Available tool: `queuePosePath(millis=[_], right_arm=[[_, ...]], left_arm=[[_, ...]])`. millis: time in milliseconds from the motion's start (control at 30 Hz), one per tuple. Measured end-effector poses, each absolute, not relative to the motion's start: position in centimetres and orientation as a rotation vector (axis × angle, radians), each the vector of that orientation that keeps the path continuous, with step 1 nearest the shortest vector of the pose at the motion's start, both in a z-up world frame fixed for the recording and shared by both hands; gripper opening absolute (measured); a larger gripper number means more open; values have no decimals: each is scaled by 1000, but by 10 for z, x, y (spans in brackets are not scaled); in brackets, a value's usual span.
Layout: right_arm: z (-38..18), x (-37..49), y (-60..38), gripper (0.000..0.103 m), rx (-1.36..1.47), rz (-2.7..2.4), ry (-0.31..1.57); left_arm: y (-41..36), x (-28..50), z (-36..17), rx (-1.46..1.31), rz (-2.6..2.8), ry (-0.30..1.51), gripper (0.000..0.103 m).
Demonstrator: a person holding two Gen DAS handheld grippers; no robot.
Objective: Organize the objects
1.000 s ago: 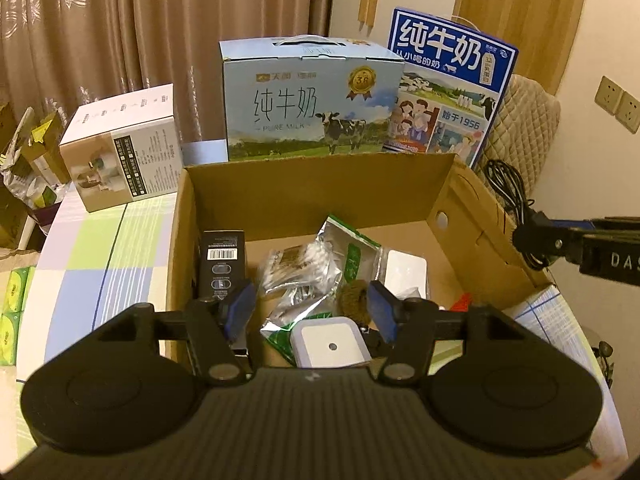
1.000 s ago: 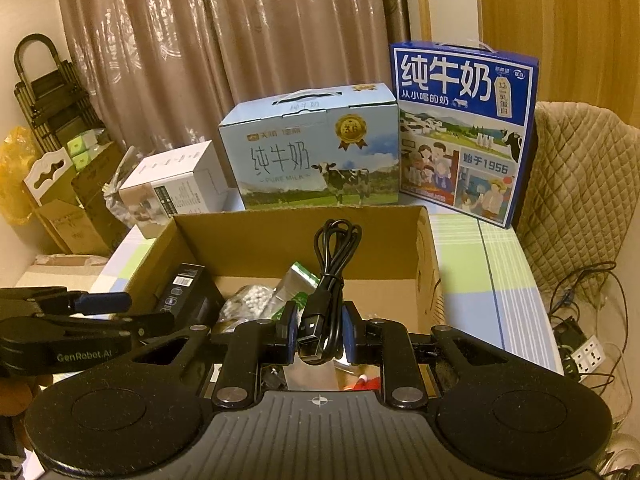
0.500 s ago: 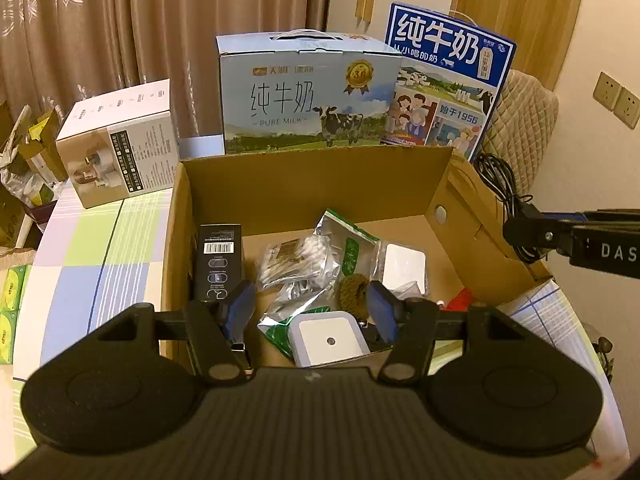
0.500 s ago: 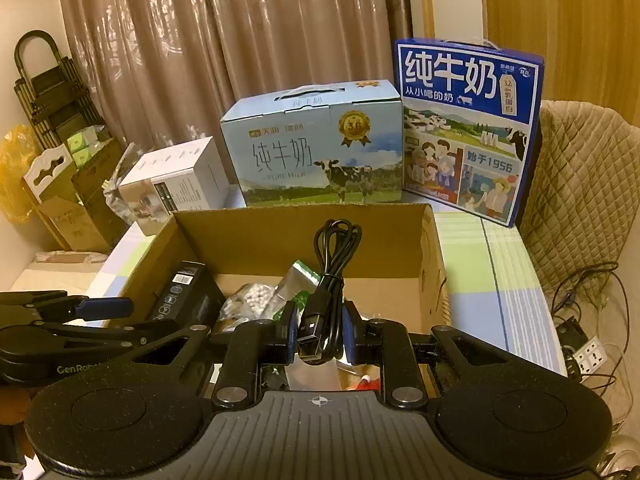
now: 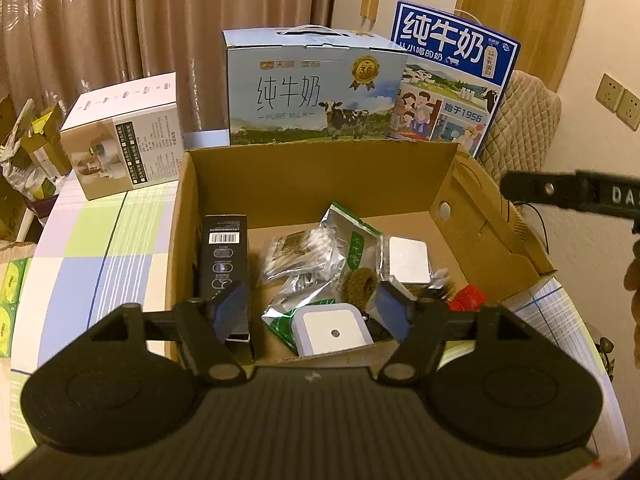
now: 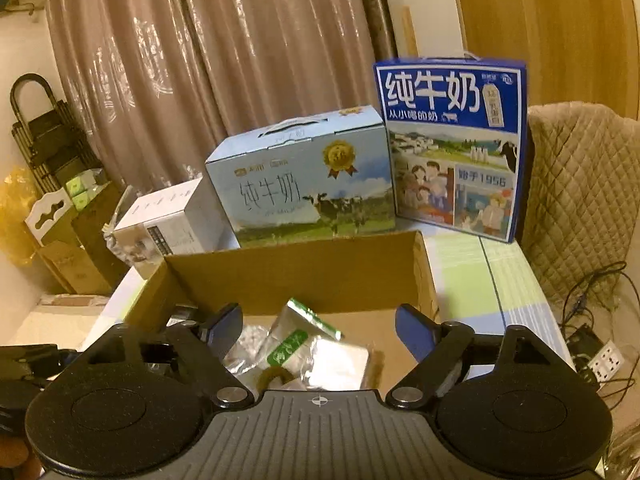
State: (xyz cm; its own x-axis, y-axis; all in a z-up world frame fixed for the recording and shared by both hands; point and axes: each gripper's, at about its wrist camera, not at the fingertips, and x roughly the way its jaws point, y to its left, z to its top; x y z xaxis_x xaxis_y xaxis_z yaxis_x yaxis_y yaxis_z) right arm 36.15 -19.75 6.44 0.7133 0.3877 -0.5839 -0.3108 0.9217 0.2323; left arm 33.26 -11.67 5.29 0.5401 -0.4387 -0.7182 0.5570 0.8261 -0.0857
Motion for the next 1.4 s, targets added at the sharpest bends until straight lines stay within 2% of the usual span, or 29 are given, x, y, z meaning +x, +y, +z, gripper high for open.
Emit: queuePosePath(millis=[100, 267, 467, 1033, 1400], right_arm=[[61, 355, -202, 81, 118, 384, 705], [62, 333, -210, 81, 141, 368, 732], [75, 292, -215, 81, 164, 368, 762], [97, 140, -221, 81, 121, 375, 802], [97, 84, -219, 81, 62, 373, 789]], left_arm=[[-112, 326, 54, 142, -590, 810, 72], [-101, 302, 61, 115, -571, 798, 88], [-79, 260, 75, 82, -530, 777, 102], [-13, 123, 104, 38, -453, 799, 102], [5, 76, 108, 23, -400, 799, 102]])
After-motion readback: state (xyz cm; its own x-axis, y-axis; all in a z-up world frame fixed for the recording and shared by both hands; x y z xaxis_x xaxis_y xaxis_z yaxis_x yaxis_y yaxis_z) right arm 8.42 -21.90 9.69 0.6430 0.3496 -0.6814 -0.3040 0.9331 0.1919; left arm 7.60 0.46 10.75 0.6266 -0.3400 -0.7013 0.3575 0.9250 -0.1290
